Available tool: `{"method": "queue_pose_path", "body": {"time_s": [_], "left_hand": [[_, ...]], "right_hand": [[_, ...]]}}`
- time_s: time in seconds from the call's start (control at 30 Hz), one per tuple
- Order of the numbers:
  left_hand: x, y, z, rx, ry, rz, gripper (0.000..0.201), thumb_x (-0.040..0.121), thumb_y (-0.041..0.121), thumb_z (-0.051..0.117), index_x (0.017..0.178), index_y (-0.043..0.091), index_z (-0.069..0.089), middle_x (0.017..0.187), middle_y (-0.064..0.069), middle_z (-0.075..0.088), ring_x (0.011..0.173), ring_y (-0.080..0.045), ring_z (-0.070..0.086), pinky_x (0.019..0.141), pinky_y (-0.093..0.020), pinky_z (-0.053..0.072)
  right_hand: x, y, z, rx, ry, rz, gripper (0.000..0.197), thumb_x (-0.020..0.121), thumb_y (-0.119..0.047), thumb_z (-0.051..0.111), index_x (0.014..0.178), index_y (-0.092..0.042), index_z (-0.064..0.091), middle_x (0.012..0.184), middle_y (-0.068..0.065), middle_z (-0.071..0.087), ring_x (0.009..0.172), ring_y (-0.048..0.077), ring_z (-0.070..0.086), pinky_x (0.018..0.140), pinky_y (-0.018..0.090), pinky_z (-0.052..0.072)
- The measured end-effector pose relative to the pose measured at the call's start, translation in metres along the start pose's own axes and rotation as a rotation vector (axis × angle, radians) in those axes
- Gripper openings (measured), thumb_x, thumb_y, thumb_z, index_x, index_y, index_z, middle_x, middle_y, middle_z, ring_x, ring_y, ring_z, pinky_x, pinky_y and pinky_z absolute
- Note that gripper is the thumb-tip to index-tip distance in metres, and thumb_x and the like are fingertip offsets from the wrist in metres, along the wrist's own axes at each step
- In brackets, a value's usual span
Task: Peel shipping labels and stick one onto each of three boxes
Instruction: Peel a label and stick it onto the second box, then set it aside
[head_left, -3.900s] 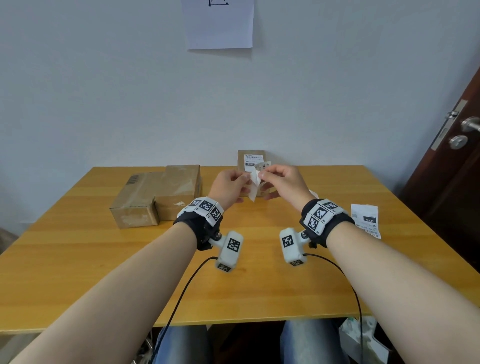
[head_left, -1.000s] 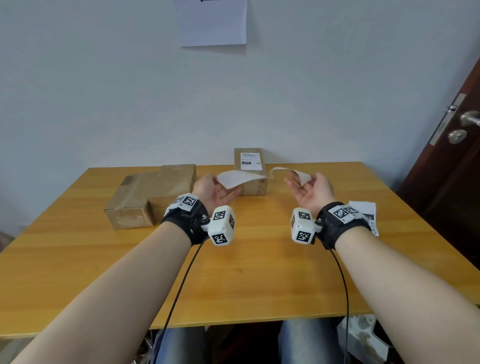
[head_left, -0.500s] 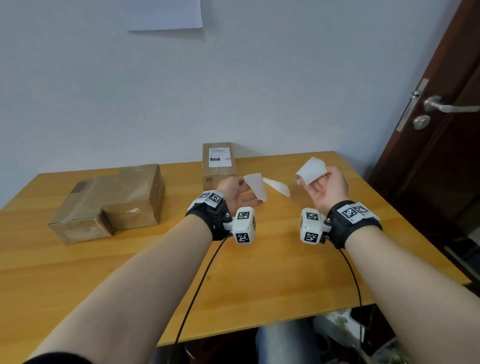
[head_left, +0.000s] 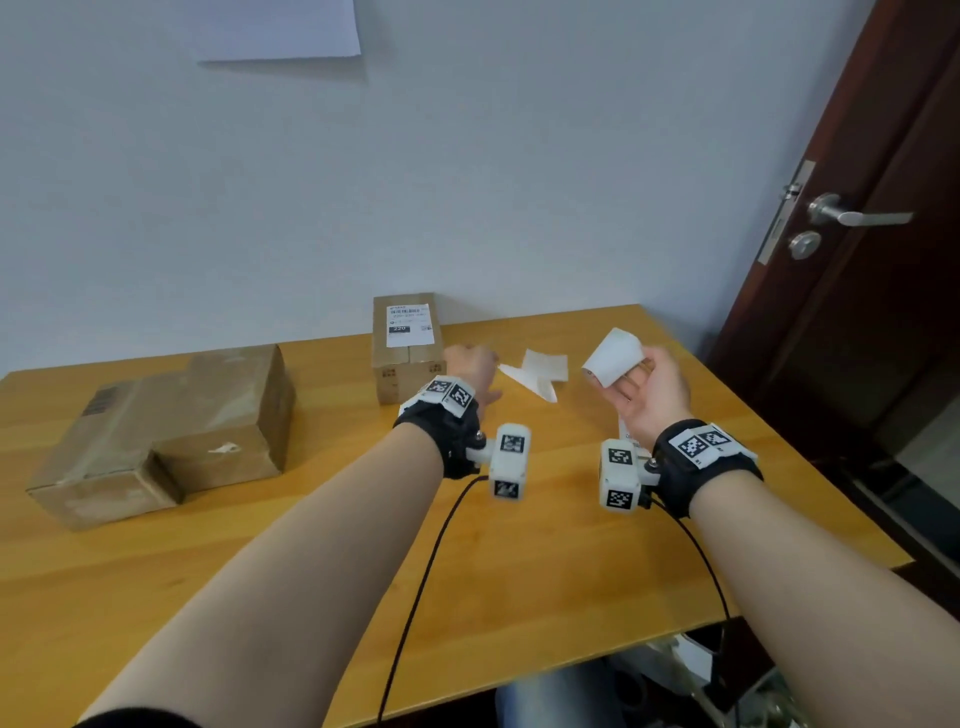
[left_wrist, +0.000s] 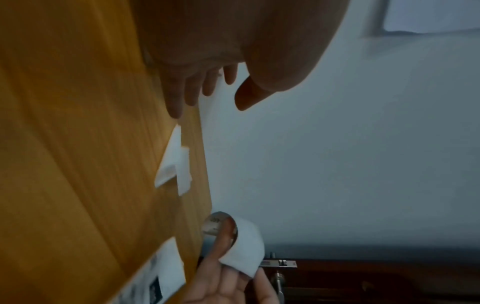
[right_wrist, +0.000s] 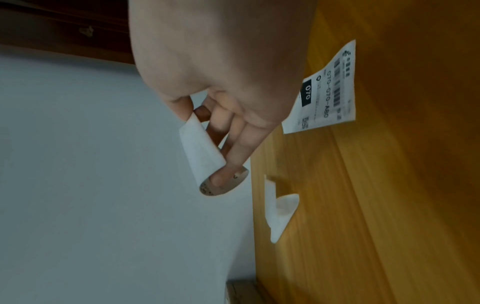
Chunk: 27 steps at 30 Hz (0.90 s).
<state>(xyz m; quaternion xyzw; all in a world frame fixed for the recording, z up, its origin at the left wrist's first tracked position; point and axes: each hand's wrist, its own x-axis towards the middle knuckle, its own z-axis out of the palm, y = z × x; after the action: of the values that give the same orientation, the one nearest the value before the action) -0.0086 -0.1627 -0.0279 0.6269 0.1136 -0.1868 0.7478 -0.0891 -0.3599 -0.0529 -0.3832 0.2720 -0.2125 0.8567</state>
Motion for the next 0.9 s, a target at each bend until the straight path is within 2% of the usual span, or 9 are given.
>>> {"method": "queue_pose_path", "body": {"time_s": [0.07, 0.1, 0.2, 0.37, 0.47, 0.6, 0.67, 0.77, 0.9], "left_hand": [[-0.001, 0.007, -0.024, 0.029, 0.138, 0.103, 0.043, 0.102, -0.001, 0.043, 0.144, 0.008, 0.045, 0.107, -0.011, 0.059, 0.087, -0.023, 0.059, 0.083, -0.037, 0.054], [0.000, 0.012, -0.040, 0.013, 0.199, 0.112, 0.038, 0.103, 0.000, 0.041, 0.139, 0.008, 0.048, 0.102, -0.009, 0.059, 0.081, -0.019, 0.057, 0.078, -0.033, 0.053], [-0.007, 0.031, -0.089, 0.133, 0.369, 0.229, 0.036, 0.102, 0.003, 0.044, 0.137, 0.005, 0.052, 0.122, -0.009, 0.061, 0.102, -0.027, 0.063, 0.089, -0.036, 0.054], [-0.021, 0.056, -0.177, 0.352, 0.523, 0.395, 0.037, 0.096, 0.006, 0.045, 0.125, 0.022, 0.061, 0.131, -0.003, 0.064, 0.088, -0.020, 0.059, 0.078, -0.029, 0.047], [-0.029, 0.057, -0.226, 0.609, 0.574, 0.306, 0.025, 0.087, 0.026, 0.051, 0.099, 0.040, 0.068, 0.121, 0.003, 0.070, 0.098, -0.026, 0.066, 0.098, -0.040, 0.053], [0.001, 0.028, -0.275, 0.955, 0.493, 0.122, 0.037, 0.078, 0.044, 0.049, 0.107, 0.045, 0.072, 0.125, -0.001, 0.072, 0.124, -0.033, 0.060, 0.111, -0.056, 0.043], [-0.016, 0.025, -0.270, 1.029, 0.439, 0.112, 0.032, 0.085, 0.040, 0.048, 0.107, 0.045, 0.071, 0.125, -0.002, 0.072, 0.120, -0.033, 0.062, 0.108, -0.053, 0.047], [-0.048, 0.032, -0.256, 1.124, 0.368, 0.169, 0.037, 0.097, 0.030, 0.050, 0.128, 0.033, 0.069, 0.126, -0.003, 0.071, 0.116, -0.032, 0.064, 0.103, -0.042, 0.053], [-0.056, 0.031, -0.254, 1.205, 0.261, 0.173, 0.032, 0.091, 0.030, 0.048, 0.109, 0.029, 0.075, 0.111, 0.000, 0.075, 0.098, -0.024, 0.068, 0.091, -0.037, 0.058]], "right_hand": [[-0.002, 0.008, 0.009, -0.011, -0.020, 0.029, 0.018, 0.103, -0.019, 0.056, 0.118, -0.007, 0.057, 0.113, 0.021, 0.076, 0.103, 0.038, 0.075, 0.083, 0.053, 0.064], [-0.005, 0.012, 0.015, -0.028, -0.035, 0.043, 0.018, 0.104, -0.019, 0.056, 0.117, -0.008, 0.057, 0.114, 0.021, 0.075, 0.104, 0.038, 0.074, 0.085, 0.053, 0.063], [-0.015, 0.026, 0.035, -0.085, -0.082, 0.084, 0.014, 0.105, -0.020, 0.055, 0.115, -0.010, 0.058, 0.112, 0.018, 0.076, 0.100, 0.033, 0.075, 0.081, 0.049, 0.063], [-0.035, 0.049, 0.069, -0.193, -0.154, 0.128, 0.026, 0.104, -0.020, 0.058, 0.126, -0.007, 0.057, 0.119, 0.018, 0.075, 0.108, 0.038, 0.073, 0.099, 0.059, 0.056], [-0.050, 0.057, 0.089, -0.258, -0.204, 0.137, 0.031, 0.104, -0.019, 0.058, 0.132, -0.008, 0.054, 0.120, 0.018, 0.074, 0.109, 0.036, 0.072, 0.093, 0.055, 0.060], [-0.069, 0.069, 0.108, -0.328, -0.276, 0.159, 0.022, 0.104, -0.018, 0.055, 0.124, -0.010, 0.055, 0.121, 0.017, 0.073, 0.109, 0.032, 0.071, 0.079, 0.047, 0.060], [-0.076, 0.074, 0.115, -0.366, -0.305, 0.169, 0.016, 0.104, -0.018, 0.054, 0.119, -0.011, 0.055, 0.122, 0.016, 0.072, 0.109, 0.031, 0.070, 0.078, 0.046, 0.060], [-0.086, 0.081, 0.125, -0.403, -0.331, 0.156, 0.014, 0.104, -0.016, 0.055, 0.117, -0.010, 0.056, 0.120, 0.016, 0.072, 0.103, 0.029, 0.071, 0.070, 0.043, 0.059], [-0.095, 0.088, 0.134, -0.428, -0.361, 0.140, 0.024, 0.103, -0.016, 0.056, 0.126, -0.008, 0.056, 0.121, 0.017, 0.072, 0.104, 0.032, 0.072, 0.063, 0.041, 0.061]]}}
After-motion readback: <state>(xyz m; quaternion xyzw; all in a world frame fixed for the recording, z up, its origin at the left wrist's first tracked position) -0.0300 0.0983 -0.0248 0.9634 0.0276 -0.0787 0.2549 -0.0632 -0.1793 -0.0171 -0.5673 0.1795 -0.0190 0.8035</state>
